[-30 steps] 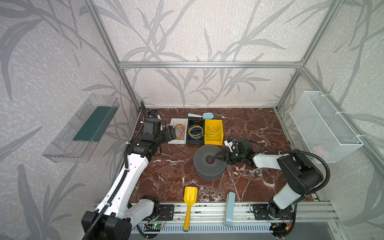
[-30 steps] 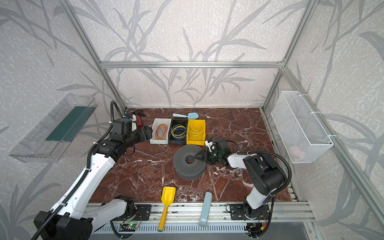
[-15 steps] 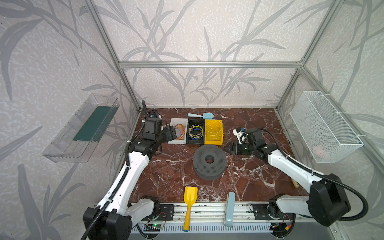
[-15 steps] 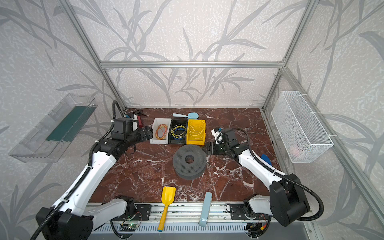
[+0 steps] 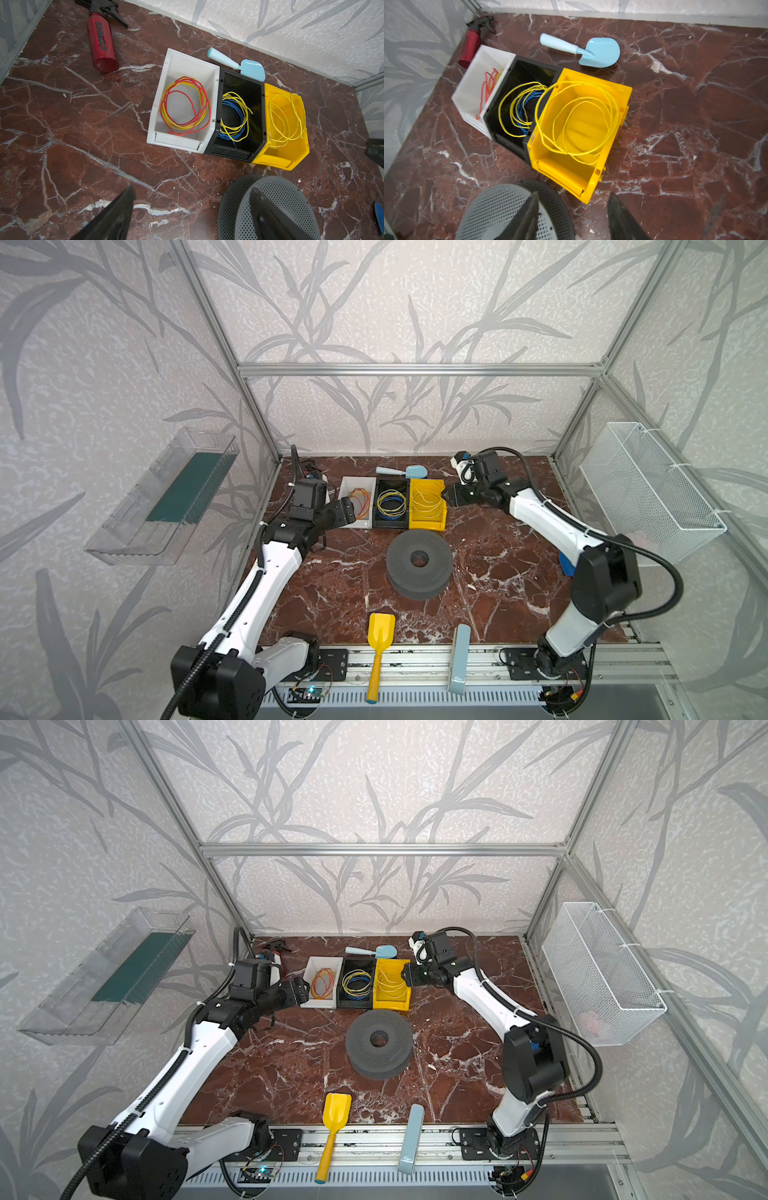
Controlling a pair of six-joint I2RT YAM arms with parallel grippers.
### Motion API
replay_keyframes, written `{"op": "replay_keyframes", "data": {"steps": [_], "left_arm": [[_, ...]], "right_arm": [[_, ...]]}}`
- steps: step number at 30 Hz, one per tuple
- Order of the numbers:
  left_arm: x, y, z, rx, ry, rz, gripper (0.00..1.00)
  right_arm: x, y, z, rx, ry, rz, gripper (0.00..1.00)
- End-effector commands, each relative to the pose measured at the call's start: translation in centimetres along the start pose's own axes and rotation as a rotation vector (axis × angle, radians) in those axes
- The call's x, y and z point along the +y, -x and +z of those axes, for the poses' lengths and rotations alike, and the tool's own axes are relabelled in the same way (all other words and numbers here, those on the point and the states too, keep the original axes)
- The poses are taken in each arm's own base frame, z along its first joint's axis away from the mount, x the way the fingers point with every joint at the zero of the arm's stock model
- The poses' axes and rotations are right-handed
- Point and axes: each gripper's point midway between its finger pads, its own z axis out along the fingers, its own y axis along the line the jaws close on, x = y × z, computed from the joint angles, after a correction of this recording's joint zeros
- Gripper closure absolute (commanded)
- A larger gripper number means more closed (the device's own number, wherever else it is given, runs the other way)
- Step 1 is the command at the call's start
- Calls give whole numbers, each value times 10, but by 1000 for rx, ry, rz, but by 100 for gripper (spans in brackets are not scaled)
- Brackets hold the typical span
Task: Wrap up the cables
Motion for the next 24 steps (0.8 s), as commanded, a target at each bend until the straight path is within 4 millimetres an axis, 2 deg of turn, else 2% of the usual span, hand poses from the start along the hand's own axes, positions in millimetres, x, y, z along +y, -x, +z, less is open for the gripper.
{"op": "replay_keyframes", "data": {"steps": [1, 5, 11, 20, 24], "left_arm": [[-3, -5, 2, 14, -16, 7, 13], [-5, -6, 5, 25, -29, 10, 13], [-10, -6, 17, 54, -46, 18, 13], [-9, -3, 22, 66, -30, 31, 13], [-9, -2, 22, 69, -26, 30, 13]], "right_arm": [[-15, 3, 19, 68, -68, -69, 49], [-24, 15, 44, 86, -107, -133, 49], [-28, 20, 80, 132, -163, -219, 49], [-30, 22, 106, 122, -191, -290, 50], [-32, 25, 110, 110, -211, -310, 59]]}}
